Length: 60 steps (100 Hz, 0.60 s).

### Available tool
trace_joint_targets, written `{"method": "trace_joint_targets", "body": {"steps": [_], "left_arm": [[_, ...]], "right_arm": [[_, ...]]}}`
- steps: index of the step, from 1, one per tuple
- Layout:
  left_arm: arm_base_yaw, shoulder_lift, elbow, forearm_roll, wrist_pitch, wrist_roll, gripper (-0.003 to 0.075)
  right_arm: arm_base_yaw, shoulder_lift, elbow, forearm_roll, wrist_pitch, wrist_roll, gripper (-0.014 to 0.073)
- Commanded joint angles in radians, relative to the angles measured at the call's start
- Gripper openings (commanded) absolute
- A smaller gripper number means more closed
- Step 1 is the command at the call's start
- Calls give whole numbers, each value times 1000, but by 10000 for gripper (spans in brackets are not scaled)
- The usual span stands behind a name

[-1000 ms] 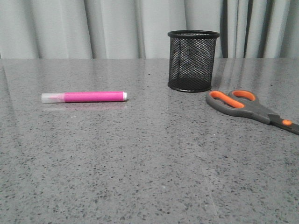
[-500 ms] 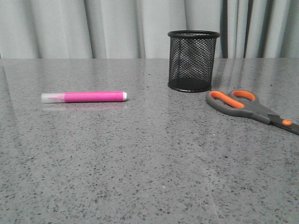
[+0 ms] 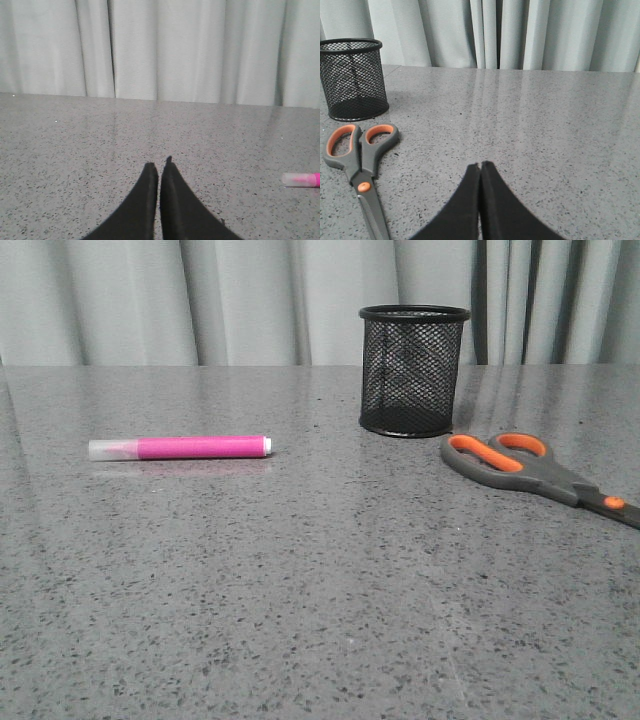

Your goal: Put pen and scissors into bin

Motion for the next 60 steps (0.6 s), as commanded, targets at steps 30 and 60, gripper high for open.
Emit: {"method": "trace_joint_targets", "body": {"steps": [30,60], "left_arm": [[1,-33,45,-85,-78,-12,-19],[1,-33,44,-449,-79,-12,-19]], "right_arm": [[-7,-19,13,20,-105,-4,-76],[-7,-19,13,289,-170,-4,-76]]}}
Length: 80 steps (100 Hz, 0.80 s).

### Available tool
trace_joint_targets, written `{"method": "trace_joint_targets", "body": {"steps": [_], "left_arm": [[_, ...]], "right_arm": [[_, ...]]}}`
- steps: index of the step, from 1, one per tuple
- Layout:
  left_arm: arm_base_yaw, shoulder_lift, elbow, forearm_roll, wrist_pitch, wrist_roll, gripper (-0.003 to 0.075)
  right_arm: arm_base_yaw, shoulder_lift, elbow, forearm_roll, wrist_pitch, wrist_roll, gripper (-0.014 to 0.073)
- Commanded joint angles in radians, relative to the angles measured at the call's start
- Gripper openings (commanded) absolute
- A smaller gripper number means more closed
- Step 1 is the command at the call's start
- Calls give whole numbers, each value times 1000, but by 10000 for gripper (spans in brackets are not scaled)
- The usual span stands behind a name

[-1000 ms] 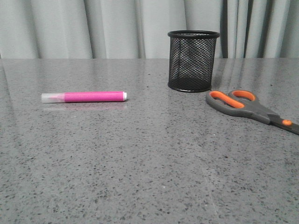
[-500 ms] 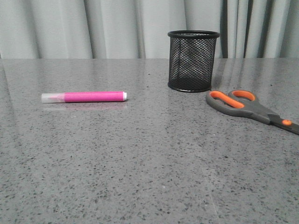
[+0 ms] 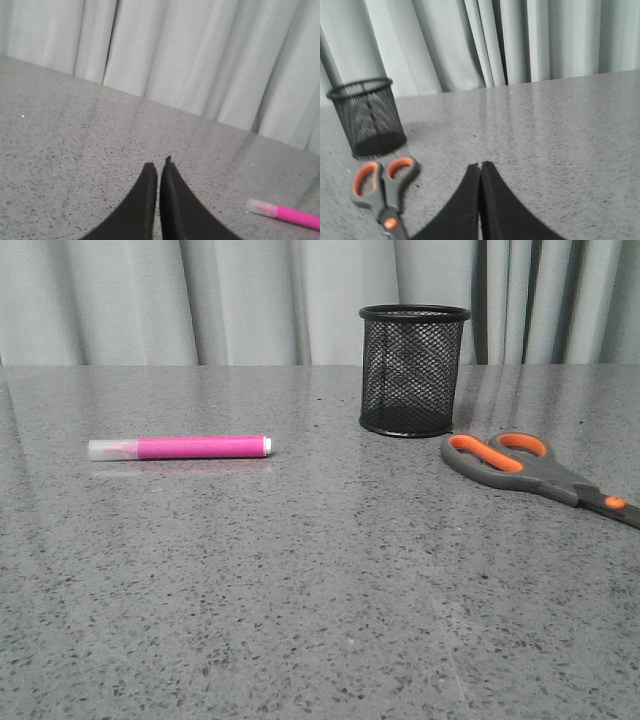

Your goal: Put pen and scissors into bin

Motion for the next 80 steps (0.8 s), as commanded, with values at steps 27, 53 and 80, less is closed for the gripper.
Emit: {"method": "trace_joint_targets", "body": {"steps": [27,53,80], "left_arm": [[1,-33,9,-298,-41,-12,-20],[1,61,-153,-212,154,-5,-20],[1,376,-418,-159,409,268,-19]], "right_arm": [[-7,-17,-12,262,-59,-4,-59],[-7,126,-146,235,102,-4,-59],[-7,509,-379,204,318,-95,-59]]}}
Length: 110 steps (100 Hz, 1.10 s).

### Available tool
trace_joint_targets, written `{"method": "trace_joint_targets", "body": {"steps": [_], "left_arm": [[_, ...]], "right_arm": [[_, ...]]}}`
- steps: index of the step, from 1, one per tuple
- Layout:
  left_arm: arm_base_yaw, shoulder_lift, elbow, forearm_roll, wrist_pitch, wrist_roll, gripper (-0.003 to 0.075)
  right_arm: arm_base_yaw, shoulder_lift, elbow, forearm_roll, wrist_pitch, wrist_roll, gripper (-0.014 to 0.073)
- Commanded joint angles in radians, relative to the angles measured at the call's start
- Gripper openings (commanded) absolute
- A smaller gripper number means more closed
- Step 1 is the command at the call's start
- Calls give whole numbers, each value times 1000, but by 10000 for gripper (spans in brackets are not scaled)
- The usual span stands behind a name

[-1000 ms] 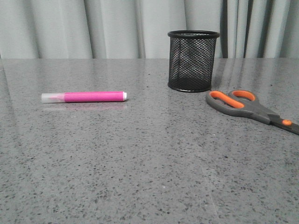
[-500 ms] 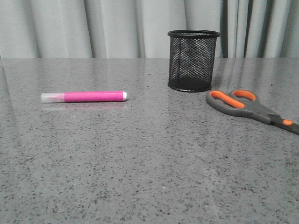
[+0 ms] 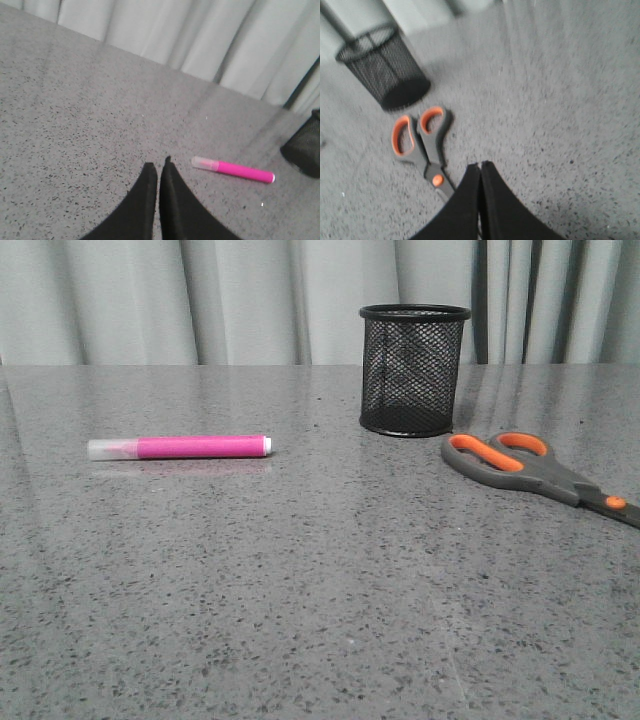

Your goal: Put pen and scissors into bin

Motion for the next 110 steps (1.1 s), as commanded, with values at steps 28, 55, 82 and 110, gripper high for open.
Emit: {"method": "trace_joint_targets", "body": {"steps": [28,55,82,110], "left_arm": [[1,368,-289,-44,177,141,-18],[1,450,-335,-171,173,302,171],[1,540,-403,-278,188,439,468],[1,770,-543,-525,388,972,407]], "right_arm": [[-7,359,-303,-7,144,-118,-57],[-5,368,-329,-7,135,-144,191],[-5,368,-329,2,133,-144,414],[-5,368,-329,4,129,-145,414]]}}
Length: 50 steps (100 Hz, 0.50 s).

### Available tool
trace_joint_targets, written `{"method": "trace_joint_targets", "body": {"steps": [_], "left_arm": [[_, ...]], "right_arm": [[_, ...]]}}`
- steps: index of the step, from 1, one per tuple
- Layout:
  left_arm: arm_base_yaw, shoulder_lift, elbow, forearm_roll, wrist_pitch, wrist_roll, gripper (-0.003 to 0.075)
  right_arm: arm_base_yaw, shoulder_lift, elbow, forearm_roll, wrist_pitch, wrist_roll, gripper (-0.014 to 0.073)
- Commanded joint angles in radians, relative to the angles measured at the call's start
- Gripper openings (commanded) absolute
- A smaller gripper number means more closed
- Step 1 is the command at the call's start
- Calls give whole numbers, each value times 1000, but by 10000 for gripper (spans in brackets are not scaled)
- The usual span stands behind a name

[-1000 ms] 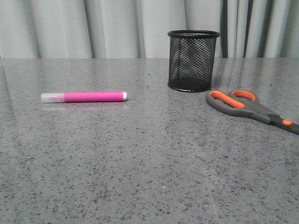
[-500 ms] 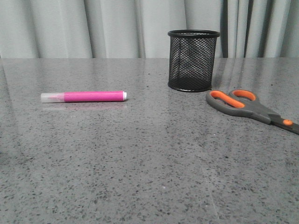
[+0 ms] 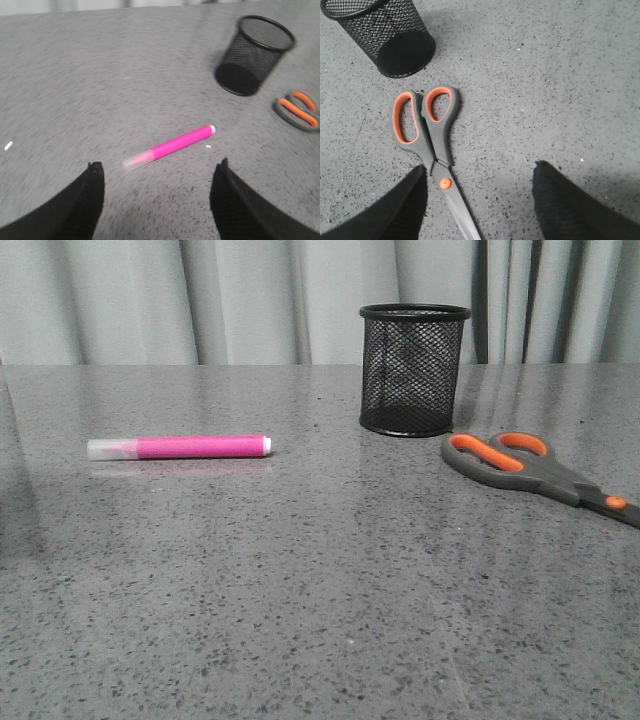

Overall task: Put pen and scissors into bin
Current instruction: 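Lower the left gripper onto the pink highlighter and close it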

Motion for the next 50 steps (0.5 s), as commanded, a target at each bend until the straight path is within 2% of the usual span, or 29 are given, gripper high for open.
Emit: {"method": "trace_joint_targets", "body": {"steps": [1,19,33,50], "left_arm": [[1,82,-85,-101,59,179,407],[-50,293,-208,-101,210,392,407],[-151,446,-302,-37,227,533,407],[-239,592,-416,97,224,544,407]], "right_arm": [[-5,3,-33,13,-62,-14,414],[-5,3,-33,13,-62,-37,414],[-5,3,-33,13,-64,-39,414],[-5,3,-33,13,-64,-48,414]]}}
